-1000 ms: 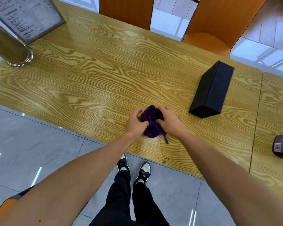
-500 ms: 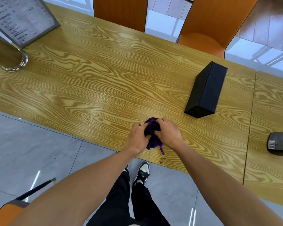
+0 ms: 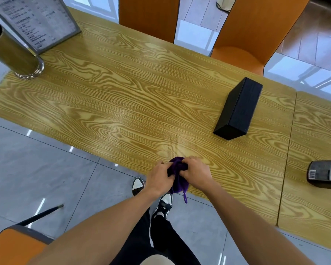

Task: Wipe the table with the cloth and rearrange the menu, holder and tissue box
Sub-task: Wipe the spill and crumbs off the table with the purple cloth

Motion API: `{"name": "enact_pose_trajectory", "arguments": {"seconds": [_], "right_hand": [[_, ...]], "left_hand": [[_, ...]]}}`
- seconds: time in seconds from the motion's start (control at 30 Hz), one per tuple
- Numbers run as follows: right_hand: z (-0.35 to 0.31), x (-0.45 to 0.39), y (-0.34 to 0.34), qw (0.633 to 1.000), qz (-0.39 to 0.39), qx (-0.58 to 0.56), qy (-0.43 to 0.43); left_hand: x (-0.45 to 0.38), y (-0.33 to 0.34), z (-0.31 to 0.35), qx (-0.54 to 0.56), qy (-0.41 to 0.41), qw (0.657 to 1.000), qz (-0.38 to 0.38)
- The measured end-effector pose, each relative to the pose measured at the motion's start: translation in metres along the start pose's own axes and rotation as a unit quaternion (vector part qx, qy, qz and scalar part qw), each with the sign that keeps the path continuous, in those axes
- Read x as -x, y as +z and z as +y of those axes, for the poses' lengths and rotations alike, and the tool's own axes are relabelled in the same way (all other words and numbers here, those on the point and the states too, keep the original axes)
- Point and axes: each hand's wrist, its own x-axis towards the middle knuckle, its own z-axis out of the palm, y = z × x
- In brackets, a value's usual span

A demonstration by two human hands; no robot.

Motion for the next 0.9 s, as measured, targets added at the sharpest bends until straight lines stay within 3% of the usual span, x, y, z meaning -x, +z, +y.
{"name": "enact_pose_trajectory", "arguments": {"seconds": [0.4,0.53,0.63,0.7,0.9], "right_hand": [[0.03,0.043,0.005,0.996,-0.08,0.023,0.014],[0.038,0.049,-0.007,0.982,-0.174,0.066,0.018],[0.039,0.045,-0.024,0.969,-0.24,0.039,0.049],[0.04,0.038,-0.036,0.974,-0.214,-0.021,0.067],[0.028,0.008,-0.067,0.982,-0.04,-0.168,0.082]], "left_hand": [[0.038,0.042,0.003,0.079,-0.02,0.994,-0.066],[0.042,0.049,0.008,0.109,-0.032,0.982,-0.152],[0.038,0.042,0.013,0.168,-0.056,0.962,-0.208],[0.03,0.034,0.018,0.225,-0.087,0.951,-0.191],[-0.014,-0.005,0.039,0.297,-0.123,0.947,-0.024]]}}
